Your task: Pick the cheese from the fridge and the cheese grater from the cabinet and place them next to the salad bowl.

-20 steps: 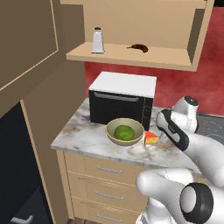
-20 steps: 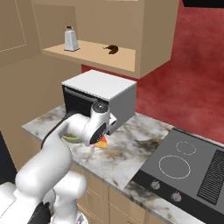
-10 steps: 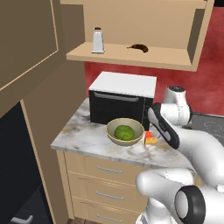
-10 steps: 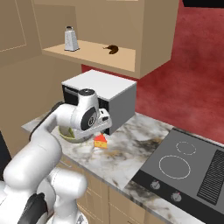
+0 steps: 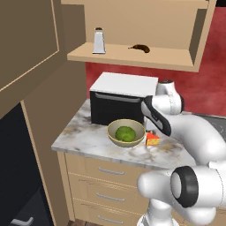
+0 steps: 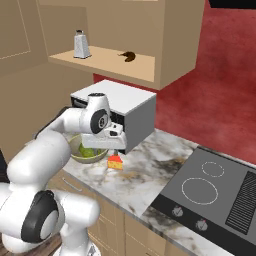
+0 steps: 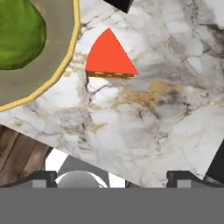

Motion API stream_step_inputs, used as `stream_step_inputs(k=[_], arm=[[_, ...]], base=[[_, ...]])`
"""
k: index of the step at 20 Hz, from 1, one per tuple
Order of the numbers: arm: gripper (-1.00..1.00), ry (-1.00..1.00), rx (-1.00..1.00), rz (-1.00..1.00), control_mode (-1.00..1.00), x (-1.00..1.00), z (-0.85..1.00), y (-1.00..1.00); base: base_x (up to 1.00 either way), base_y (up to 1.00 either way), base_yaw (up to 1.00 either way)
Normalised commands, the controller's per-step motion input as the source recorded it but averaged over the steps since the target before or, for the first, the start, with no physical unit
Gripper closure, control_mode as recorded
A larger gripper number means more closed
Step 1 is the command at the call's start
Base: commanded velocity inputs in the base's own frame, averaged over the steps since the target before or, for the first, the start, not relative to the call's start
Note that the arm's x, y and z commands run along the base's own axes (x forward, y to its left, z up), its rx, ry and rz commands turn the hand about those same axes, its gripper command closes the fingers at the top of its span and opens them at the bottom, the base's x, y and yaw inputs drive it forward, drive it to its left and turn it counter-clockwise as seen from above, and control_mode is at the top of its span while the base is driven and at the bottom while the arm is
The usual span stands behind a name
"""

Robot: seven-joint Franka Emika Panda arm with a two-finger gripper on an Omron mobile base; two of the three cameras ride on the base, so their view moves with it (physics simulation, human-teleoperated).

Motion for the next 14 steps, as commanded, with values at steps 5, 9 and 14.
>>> stream_step_inputs(k=[5, 9, 14], arm=[[-1.0, 0.03, 0.0, -0.61, -1.0, -0.06, 0.07, 0.0], [-1.0, -0.31, 0.03, -0.21, -1.0, -0.5, 0.05, 0.01], [-1.0, -0.17, 0.01, -0.1, -1.0, -0.21, 0.21, 0.09]], base=[[0.0, 0.0, 0.0], [0.0, 0.0, 0.0], [0.0, 0.0, 0.0]])
